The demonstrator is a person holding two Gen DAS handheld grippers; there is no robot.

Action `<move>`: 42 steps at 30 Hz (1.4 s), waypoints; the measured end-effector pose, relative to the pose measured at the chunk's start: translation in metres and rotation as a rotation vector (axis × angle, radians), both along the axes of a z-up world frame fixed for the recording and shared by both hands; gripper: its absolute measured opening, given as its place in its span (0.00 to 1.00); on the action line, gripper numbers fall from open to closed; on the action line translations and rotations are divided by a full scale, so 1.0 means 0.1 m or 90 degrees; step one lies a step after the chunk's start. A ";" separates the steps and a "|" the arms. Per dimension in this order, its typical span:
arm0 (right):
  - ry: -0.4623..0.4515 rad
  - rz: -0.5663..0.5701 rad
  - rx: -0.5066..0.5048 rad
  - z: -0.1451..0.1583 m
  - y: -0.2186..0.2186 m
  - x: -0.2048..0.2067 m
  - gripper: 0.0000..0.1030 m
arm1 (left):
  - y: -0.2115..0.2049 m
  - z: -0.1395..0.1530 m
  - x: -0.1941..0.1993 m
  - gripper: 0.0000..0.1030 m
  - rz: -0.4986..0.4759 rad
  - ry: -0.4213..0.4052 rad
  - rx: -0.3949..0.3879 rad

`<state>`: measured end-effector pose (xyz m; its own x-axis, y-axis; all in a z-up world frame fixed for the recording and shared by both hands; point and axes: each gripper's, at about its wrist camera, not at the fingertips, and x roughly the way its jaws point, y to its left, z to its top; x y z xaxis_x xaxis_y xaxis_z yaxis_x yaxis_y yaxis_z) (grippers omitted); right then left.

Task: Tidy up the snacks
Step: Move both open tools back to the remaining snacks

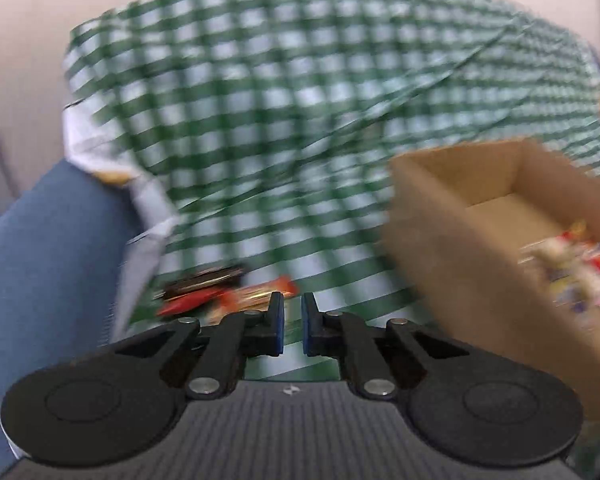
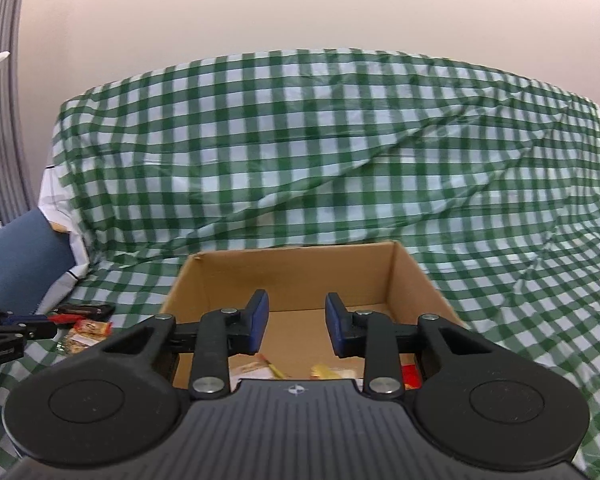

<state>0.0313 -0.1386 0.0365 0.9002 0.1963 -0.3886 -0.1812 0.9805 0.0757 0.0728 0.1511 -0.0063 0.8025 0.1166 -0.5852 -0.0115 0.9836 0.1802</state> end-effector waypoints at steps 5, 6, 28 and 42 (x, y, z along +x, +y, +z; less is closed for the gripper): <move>0.007 0.020 -0.001 -0.02 0.14 0.03 0.32 | 0.34 -0.31 0.17 0.10 0.056 0.013 0.075; 0.006 0.027 -0.003 -0.02 0.15 0.04 0.32 | 0.41 -0.39 0.21 0.10 0.070 0.018 0.094; 0.028 0.232 0.022 0.19 0.90 0.23 0.38 | 0.80 -0.87 0.77 0.44 0.109 0.034 0.173; 0.265 0.231 0.051 -0.42 2.57 1.44 0.59 | 0.97 -0.91 0.85 0.39 0.100 0.043 0.099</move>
<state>0.1756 0.1183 -0.0060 0.5435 0.5092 -0.6673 -0.4451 0.8488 0.2852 0.1578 0.2479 -0.0975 0.7266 0.3298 -0.6027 -0.1445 0.9310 0.3353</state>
